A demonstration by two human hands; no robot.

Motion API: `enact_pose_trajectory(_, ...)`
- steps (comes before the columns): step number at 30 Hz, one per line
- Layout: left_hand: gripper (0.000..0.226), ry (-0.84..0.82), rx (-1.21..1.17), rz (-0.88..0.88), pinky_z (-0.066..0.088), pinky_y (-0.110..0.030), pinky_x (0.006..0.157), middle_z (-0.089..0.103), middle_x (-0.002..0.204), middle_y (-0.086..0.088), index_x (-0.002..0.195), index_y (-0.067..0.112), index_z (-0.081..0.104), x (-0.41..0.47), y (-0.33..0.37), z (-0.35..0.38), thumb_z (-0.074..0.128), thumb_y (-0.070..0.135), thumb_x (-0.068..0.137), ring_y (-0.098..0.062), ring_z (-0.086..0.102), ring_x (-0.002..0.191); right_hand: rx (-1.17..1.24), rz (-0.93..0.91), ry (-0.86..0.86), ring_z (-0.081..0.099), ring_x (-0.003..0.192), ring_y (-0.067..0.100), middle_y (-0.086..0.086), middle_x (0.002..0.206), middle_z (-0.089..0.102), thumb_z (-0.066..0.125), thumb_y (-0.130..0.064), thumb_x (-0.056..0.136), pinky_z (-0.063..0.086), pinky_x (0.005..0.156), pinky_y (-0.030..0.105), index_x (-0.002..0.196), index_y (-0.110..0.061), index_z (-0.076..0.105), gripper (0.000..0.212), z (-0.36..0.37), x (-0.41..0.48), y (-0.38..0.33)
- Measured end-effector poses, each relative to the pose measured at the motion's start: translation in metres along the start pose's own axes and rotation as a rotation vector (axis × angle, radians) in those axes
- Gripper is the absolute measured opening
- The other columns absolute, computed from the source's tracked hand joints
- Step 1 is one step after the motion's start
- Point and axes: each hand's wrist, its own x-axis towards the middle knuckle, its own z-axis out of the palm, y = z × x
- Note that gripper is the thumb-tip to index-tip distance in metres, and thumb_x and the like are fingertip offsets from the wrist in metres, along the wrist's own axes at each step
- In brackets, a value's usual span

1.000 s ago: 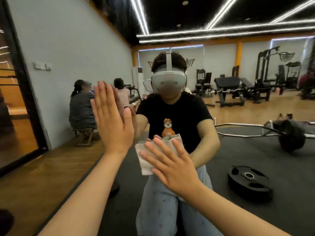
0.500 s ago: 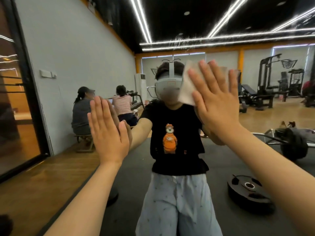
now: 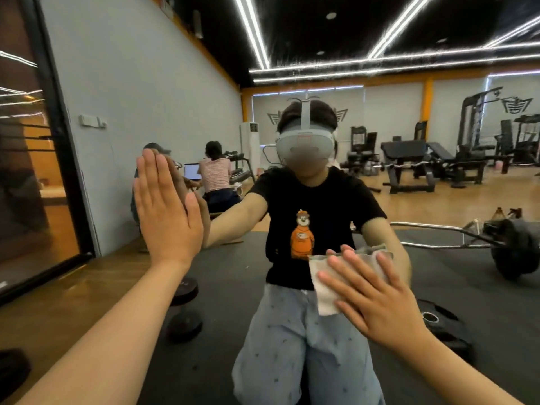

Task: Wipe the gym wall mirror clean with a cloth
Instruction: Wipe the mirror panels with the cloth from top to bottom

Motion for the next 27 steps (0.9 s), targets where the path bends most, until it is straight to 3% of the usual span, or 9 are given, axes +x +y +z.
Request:
enact_pose_trajectory(7,0.067,-0.034,0.021,0.0,0.004,-0.046,0.125,-0.003,0.166,-0.015,0.157,0.003,-0.002,0.0,0.003,-0.005,0.021,0.029,0.098,-0.024,-0.007,0.153,-0.024,0.324,0.157,0.016,0.152,0.026,0.005,0.165,0.018,0.039,-0.037,0.103,0.009,0.12,0.054,0.157,-0.025,0.024,0.058,-0.036,0.076,0.116)
enact_pose_trajectory(11,0.068,-0.066,0.036,-0.017,0.004,-0.046,0.125,-0.006,0.166,-0.012,0.157,0.005,-0.005,0.002,0.007,-0.009,0.02,0.029,0.098,-0.021,-0.01,0.153,0.039,0.449,0.146,0.007,0.153,0.024,0.005,0.166,0.013,0.027,-0.04,0.105,-0.002,0.121,0.05,0.159,-0.024,0.02,0.056,-0.059,0.118,0.159)
enact_pose_trajectory(15,0.07,-0.094,-0.052,-0.069,-0.001,-0.04,0.125,-0.007,0.166,-0.007,0.158,0.008,-0.002,-0.009,0.016,-0.021,0.026,0.031,0.098,-0.014,-0.012,0.152,0.065,0.536,0.168,0.005,0.153,0.025,0.005,0.166,0.009,0.025,-0.039,0.105,-0.002,0.121,0.054,0.159,-0.022,0.017,0.057,-0.051,0.108,0.138)
enact_pose_trajectory(19,0.072,-0.156,-0.102,0.038,-0.007,-0.032,0.124,-0.007,0.166,-0.005,0.158,0.006,0.0,-0.065,0.021,-0.023,0.028,0.034,0.098,-0.018,-0.007,0.153,0.059,0.48,0.155,0.009,0.153,0.029,0.008,0.166,0.012,0.026,-0.038,0.105,0.008,0.119,0.062,0.158,-0.021,0.019,0.057,-0.027,0.052,0.09)
enact_pose_trajectory(27,0.073,-0.222,-0.023,0.118,-0.001,-0.042,0.125,-0.005,0.165,-0.018,0.155,0.001,-0.008,-0.12,-0.009,0.011,0.027,0.032,0.098,-0.031,-0.004,0.153,0.015,0.358,0.059,0.0,0.154,0.023,0.0,0.167,0.0,0.02,-0.042,0.106,-0.002,0.121,0.052,0.159,-0.029,0.01,0.056,0.007,-0.058,0.02)
